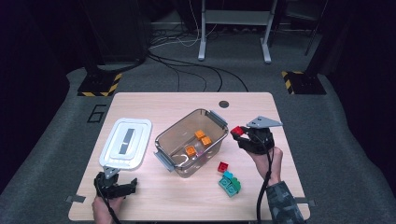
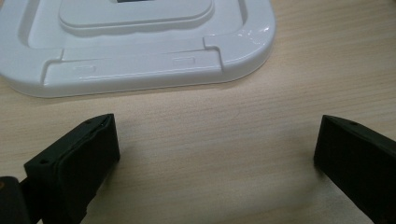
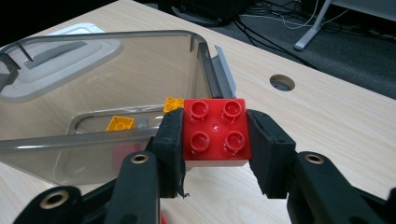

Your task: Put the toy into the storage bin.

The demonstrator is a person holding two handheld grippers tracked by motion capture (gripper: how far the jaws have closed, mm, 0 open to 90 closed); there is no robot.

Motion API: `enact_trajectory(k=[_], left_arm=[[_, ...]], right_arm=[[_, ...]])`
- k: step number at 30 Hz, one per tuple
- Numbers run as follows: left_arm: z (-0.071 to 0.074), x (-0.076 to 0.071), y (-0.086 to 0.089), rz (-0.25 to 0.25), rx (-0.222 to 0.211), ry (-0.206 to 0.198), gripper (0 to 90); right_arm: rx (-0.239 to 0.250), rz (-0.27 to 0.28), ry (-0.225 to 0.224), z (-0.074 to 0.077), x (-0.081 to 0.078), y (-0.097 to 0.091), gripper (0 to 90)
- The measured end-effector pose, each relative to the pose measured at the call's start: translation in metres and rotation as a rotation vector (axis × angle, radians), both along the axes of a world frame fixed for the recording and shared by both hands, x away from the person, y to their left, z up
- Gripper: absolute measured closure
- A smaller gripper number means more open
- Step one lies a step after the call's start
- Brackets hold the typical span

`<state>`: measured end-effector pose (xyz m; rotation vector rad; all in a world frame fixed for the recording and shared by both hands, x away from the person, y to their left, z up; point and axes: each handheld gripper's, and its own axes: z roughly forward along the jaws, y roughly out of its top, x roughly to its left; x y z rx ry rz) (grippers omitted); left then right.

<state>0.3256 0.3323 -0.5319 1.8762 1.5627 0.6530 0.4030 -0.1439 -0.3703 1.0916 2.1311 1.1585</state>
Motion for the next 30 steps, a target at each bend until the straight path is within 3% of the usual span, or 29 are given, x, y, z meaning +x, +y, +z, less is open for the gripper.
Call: enact_trajectory(k=[15,30], left_arm=[[0.000,0.000,0.000,0.000,0.000,0.000,0.0],[0.000,0.000,0.000,0.000,0.000,0.000,0.0]], right_arm=[[-0.016,0.047,-0.020,0.016,0.019,0.024,58.1],[-0.029,0.096,-0.015,0.015,0.034,0.049,58.1]])
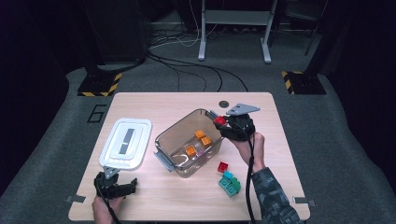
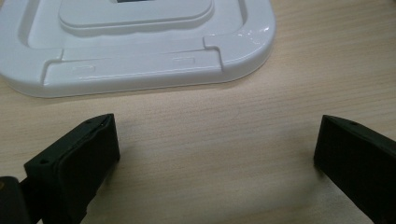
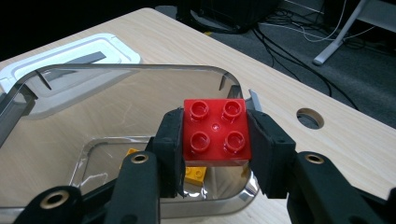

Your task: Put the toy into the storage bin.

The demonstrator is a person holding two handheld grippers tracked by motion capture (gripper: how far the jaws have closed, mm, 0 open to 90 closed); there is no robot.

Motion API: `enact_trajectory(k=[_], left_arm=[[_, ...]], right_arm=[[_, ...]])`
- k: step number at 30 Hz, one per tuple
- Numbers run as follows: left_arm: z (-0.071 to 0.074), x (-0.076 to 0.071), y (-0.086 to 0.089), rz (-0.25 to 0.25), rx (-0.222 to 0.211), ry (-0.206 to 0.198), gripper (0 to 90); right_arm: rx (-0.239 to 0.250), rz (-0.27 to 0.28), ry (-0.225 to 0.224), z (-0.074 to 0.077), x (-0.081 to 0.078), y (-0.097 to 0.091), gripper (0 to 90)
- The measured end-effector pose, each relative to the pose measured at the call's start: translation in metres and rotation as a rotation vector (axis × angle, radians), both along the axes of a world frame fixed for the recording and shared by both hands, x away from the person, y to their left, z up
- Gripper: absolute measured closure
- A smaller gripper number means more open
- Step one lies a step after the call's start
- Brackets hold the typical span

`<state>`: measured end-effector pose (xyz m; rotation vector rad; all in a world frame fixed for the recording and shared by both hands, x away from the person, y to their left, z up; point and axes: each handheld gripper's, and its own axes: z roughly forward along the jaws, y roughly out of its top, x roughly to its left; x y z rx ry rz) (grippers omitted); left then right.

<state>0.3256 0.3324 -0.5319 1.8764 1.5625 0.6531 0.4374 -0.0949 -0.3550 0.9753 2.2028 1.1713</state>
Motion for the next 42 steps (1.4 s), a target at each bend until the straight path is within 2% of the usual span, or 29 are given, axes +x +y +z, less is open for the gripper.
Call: enact_trajectory(k=[13,20,35,38,42], left_arm=[[0.000,0.000,0.000,0.000,0.000,0.000,0.0],[0.000,0.000,0.000,0.000,0.000,0.000,0.0],[0.000,0.000,0.000,0.000,0.000,0.000,0.0],[0.000,0.000,0.000,0.000,0.000,0.000,0.0],[0.000,0.000,0.000,0.000,0.000,0.000,0.0]], right_arm=[[-0.011,0.027,0.046,-0.012,0.013,0.018,58.1],[-0.019,0.025,0.098,-0.022,0.022,0.023,58.1],[-0.029,0.048,0.130,-0.029,0.027,0.027,56.6],[-0.025,0.040,0.135,-0.029,0.025,0.027,39.4],[-0.013,0.042,0.121,-0.027,0.019,0.023,22.7]])
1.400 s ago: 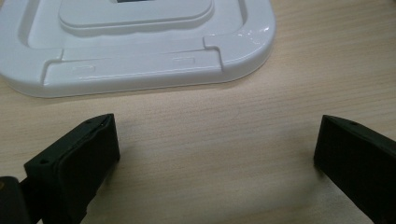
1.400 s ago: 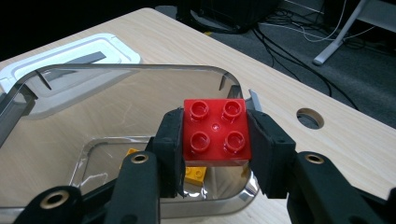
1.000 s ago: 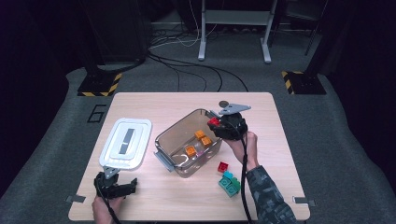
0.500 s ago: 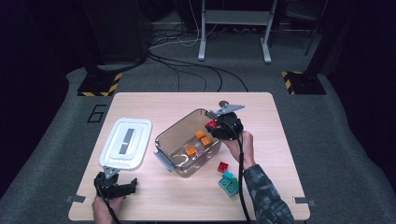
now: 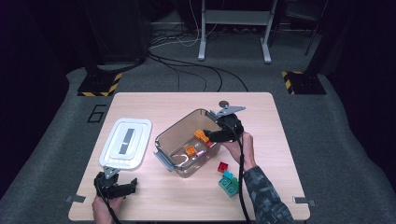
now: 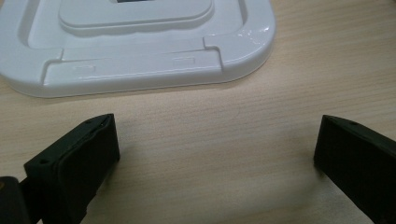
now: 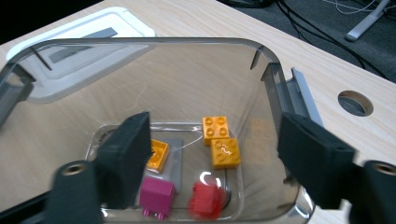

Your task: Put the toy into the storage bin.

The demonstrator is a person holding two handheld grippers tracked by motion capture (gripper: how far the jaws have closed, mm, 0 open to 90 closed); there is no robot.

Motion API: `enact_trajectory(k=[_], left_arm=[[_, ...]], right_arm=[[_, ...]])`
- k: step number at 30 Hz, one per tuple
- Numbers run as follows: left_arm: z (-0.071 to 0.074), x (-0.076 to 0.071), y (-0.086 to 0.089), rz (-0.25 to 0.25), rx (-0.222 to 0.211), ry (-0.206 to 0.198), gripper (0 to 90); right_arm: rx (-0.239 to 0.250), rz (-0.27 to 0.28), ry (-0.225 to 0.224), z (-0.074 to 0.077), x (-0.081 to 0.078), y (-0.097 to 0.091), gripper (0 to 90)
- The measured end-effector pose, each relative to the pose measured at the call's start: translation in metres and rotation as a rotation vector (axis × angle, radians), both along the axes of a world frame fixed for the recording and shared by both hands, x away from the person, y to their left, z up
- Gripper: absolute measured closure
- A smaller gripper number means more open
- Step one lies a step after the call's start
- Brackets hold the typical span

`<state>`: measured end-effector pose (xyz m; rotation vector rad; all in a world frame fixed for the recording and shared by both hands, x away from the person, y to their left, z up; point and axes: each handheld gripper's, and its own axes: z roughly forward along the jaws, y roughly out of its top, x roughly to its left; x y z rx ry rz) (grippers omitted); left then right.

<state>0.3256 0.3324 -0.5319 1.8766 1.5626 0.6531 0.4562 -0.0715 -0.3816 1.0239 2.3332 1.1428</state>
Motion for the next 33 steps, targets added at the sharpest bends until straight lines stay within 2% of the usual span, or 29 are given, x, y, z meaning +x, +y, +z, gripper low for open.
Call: enact_trajectory(k=[2,8,17,33], left_arm=[[0.000,0.000,0.000,0.000,0.000,0.000,0.0],[0.000,0.000,0.000,0.000,-0.001,0.000,0.0],[0.000,0.000,0.000,0.000,0.000,0.000,0.0],[0.000,0.000,0.000,0.000,0.000,0.000,0.0]], right_arm=[[-0.007,0.006,0.005,0.000,-0.003,-0.002,13.3],[-0.010,0.003,-0.002,0.001,-0.015,-0.013,4.8],[-0.001,-0.032,-0.018,-0.003,-0.033,-0.033,2.5],[0.010,-0.112,0.022,-0.036,-0.060,-0.061,0.0]])
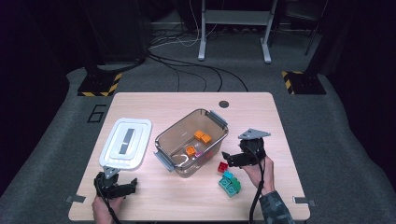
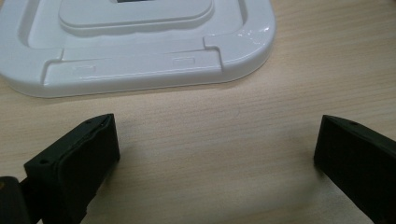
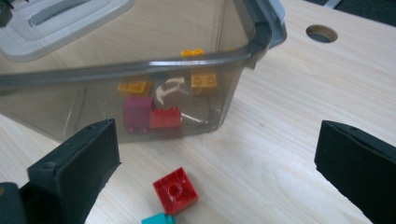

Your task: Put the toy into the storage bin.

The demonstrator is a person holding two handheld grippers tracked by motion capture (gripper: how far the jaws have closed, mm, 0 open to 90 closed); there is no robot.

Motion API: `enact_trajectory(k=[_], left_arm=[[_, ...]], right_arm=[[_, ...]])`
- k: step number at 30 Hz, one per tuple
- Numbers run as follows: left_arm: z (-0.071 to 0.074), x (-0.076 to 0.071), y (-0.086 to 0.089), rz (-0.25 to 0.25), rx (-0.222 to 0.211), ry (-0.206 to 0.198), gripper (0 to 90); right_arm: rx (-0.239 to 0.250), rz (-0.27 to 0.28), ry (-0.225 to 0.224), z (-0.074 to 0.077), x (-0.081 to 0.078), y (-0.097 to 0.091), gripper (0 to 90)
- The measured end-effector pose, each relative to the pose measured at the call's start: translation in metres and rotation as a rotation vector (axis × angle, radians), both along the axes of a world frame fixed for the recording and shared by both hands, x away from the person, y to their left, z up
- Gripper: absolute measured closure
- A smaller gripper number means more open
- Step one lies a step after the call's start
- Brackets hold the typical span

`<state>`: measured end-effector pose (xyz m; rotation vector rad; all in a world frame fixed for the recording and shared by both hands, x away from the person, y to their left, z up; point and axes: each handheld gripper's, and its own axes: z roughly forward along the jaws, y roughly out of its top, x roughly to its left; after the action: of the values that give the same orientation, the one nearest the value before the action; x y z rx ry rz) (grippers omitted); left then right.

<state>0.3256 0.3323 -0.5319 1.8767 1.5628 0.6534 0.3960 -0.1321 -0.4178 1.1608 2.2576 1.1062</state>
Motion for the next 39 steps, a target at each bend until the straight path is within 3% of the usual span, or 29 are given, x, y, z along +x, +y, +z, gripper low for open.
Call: enact_trajectory(k=[16,26,39], left_arm=[[0.000,0.000,0.000,0.000,0.000,0.000,0.0],[0.001,0.000,0.000,-0.004,0.005,0.007,0.0],[0.000,0.000,0.000,-0.004,0.002,0.007,0.0]], right_arm=[[-0.007,-0.045,0.007,-0.030,-0.031,-0.015,0.7],[-0.012,-0.072,0.033,-0.047,-0.047,-0.023,1.8],[-0.050,-0.054,0.110,-0.076,-0.063,-0.020,6.0]])
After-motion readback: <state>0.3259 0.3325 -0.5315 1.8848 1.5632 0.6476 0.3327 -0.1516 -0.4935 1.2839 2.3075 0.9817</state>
